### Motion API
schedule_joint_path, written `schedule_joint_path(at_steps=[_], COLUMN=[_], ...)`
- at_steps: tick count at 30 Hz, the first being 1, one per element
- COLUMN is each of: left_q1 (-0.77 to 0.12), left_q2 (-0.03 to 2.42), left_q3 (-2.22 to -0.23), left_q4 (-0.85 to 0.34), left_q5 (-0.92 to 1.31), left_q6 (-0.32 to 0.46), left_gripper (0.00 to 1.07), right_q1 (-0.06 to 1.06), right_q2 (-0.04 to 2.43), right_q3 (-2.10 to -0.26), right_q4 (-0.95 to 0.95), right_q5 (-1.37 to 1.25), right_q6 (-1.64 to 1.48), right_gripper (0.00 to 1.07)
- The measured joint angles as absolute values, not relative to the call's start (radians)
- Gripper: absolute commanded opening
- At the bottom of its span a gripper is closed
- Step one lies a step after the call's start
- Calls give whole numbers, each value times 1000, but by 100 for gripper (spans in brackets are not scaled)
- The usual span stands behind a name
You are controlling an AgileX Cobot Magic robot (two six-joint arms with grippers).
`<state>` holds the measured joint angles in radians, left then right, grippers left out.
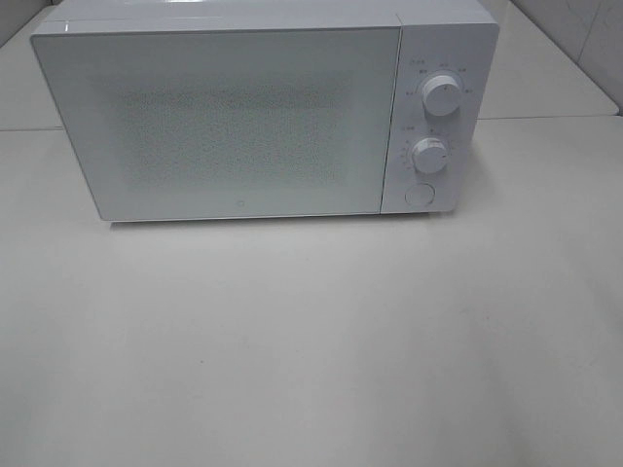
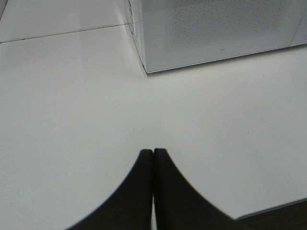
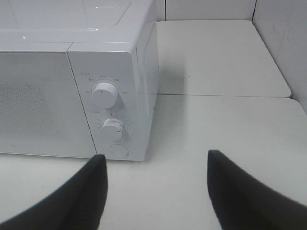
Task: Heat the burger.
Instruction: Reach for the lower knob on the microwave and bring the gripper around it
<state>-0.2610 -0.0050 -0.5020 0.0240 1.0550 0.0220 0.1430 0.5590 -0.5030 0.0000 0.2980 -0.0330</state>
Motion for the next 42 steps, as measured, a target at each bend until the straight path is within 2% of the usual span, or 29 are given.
schedule_joint_path(at_steps=[5, 8, 10, 19, 22, 24, 30, 32, 36, 42], left_q1=[-261, -261, -261, -261, -261, -261, -261, -261, -261, -261], left_q2=[-5, -5, -5, -5, -5, -5, -5, -5, -5, -5], left_q3=[-502, -502, -502, -502, -502, -502, -502, -502, -502, -502], left_q4=[24, 24, 24, 24, 24, 24, 24, 24, 24, 24], left_q5=[1055, 1055, 1055, 1055, 1055, 1055, 1055, 1055, 1055, 1055], left_q6=[22, 22, 22, 22, 22, 22, 22, 22, 22, 22], left_gripper=[0, 0, 0, 0, 0, 0, 0, 0, 0, 0], right_q1=[143, 143, 143, 143, 143, 143, 143, 143, 149, 226], right_q2=[753, 777, 891, 1123, 1151, 1253, 1357, 1453, 1510, 1597], right_q3=[-501, -501, -501, -501, -501, -501, -501, -501, -502, -517], right_q4=[0, 0, 0, 0, 0, 0, 0, 0, 0, 29], right_q5=[124, 100, -16, -328, -356, -498, -629, -761, -822, -863], right_q6=[-33, -33, -33, -33, -33, -33, -33, -33, -33, -70], right_gripper=[58, 58, 58, 58, 58, 58, 58, 58, 58, 58])
